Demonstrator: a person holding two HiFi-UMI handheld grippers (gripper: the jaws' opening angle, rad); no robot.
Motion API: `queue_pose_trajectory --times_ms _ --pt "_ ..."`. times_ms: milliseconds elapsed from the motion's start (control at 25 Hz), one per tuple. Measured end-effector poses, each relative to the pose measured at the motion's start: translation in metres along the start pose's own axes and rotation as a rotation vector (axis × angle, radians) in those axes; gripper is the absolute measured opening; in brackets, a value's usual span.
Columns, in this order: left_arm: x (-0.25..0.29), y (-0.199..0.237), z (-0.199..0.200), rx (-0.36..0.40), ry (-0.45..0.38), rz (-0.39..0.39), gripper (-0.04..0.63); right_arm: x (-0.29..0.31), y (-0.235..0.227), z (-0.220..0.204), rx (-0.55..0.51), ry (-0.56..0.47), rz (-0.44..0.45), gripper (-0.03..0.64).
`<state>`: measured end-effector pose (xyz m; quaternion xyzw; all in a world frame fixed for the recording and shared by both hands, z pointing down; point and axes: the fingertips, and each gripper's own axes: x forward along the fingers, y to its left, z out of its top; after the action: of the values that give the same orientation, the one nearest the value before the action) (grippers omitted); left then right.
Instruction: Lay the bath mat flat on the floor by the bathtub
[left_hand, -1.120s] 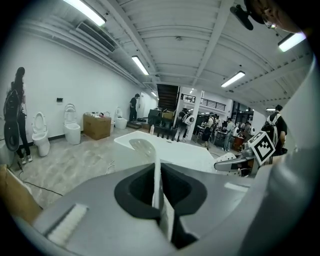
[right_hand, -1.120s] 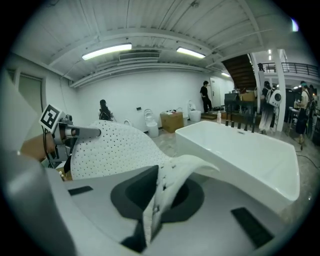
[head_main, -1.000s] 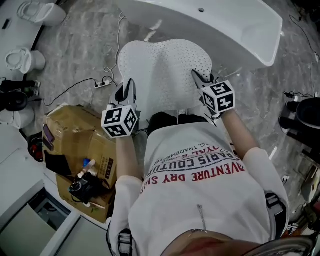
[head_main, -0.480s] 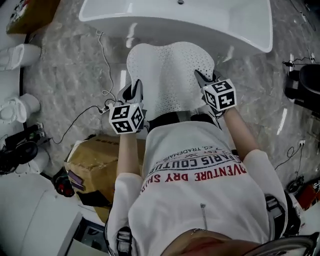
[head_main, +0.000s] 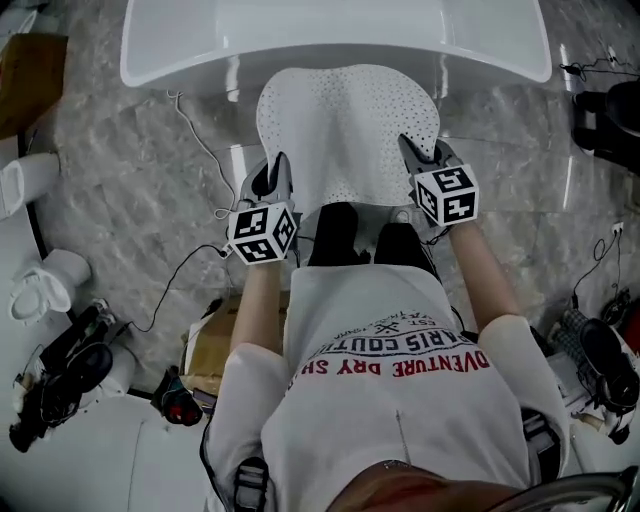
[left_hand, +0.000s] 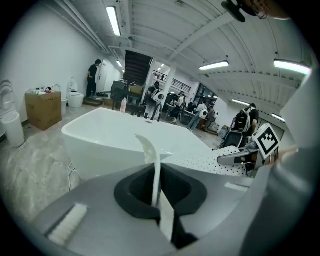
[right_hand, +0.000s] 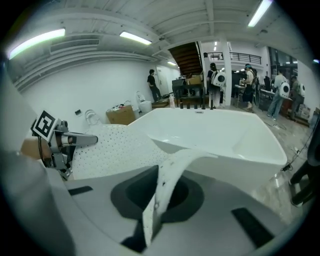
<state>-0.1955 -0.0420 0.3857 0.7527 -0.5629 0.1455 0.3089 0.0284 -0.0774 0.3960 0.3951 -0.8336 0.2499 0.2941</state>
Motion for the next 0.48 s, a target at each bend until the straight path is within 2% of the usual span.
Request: queue_pose_trajectory --times_ms 120,240,320,480 --pt "0.028 0.019 -0.019 -0.014 0.042 0.006 0.017 0.024 -0.014 -0.015 0.023 0.021 -0.023 0.018" --pt "0.053 0.045 -0.041 -0.061 0.083 0.025 0.017 0.054 -0.028 -0.035 0.057 0.060 -0.030 0.018" --pt "0.070 0.060 -0.058 -0.087 0.108 0.035 0.015 0.073 -0.038 -0.054 0.072 0.085 -0.030 0.018" --pt "0.114 0.083 -0.104 -0.090 0.153 0.026 0.015 0.114 -0.060 -0.102 0.062 0.114 -0.026 0.018"
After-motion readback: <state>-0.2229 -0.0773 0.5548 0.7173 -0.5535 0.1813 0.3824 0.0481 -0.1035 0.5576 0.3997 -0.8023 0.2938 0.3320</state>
